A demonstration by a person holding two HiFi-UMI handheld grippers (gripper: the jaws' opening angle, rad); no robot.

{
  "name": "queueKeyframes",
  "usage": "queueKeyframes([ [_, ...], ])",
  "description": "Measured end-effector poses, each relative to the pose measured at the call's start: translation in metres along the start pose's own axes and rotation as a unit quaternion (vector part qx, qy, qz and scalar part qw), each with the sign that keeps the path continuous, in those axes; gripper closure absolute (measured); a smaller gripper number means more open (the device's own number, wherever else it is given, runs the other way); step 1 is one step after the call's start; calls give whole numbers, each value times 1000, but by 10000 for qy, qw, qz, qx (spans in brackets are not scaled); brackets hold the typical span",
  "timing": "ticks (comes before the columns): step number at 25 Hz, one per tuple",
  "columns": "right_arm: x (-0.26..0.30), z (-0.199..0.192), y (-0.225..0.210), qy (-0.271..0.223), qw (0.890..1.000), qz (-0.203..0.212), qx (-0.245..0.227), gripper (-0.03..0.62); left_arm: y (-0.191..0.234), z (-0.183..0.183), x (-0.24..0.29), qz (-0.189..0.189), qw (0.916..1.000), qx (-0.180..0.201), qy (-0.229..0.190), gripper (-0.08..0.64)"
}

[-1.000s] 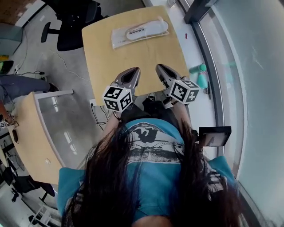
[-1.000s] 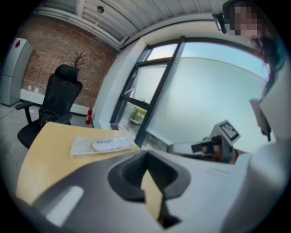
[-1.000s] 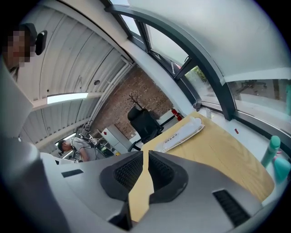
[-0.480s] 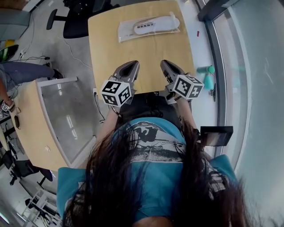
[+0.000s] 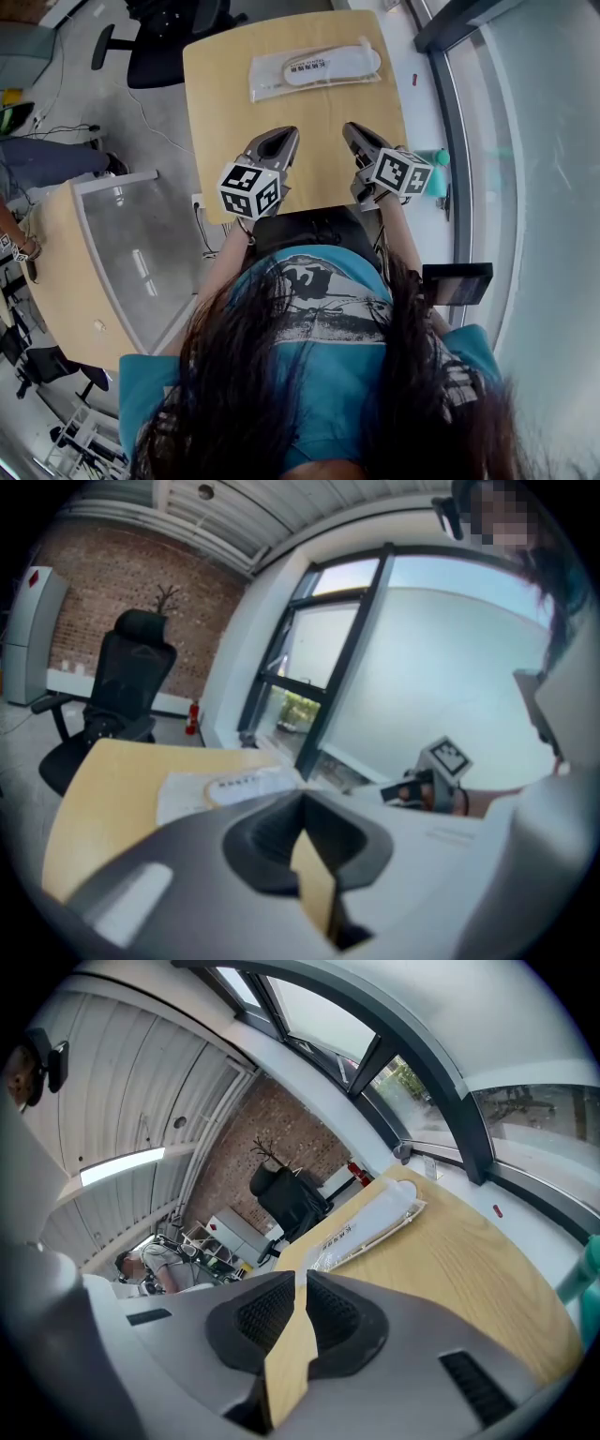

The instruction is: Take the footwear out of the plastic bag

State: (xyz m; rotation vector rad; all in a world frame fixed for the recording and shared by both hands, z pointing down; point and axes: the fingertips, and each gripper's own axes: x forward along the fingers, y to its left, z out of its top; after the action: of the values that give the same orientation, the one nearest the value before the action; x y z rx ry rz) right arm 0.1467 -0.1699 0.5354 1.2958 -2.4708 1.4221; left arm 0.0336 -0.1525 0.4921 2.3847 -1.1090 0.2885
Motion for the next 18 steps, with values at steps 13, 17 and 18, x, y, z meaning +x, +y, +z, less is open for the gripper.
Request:
queueKeyframes([
  [13, 92, 28, -47, 206, 9928, 224, 1159, 482, 35, 2, 17, -148, 9998, -49, 128, 557],
  [17, 114, 24, -66, 301, 9862, 42, 1627, 410, 44, -2, 15, -164, 9996, -91, 206, 557],
  [18, 118, 23, -72, 301, 9835, -17, 1782, 402, 46, -2, 15, -170, 9996, -103, 221, 555],
])
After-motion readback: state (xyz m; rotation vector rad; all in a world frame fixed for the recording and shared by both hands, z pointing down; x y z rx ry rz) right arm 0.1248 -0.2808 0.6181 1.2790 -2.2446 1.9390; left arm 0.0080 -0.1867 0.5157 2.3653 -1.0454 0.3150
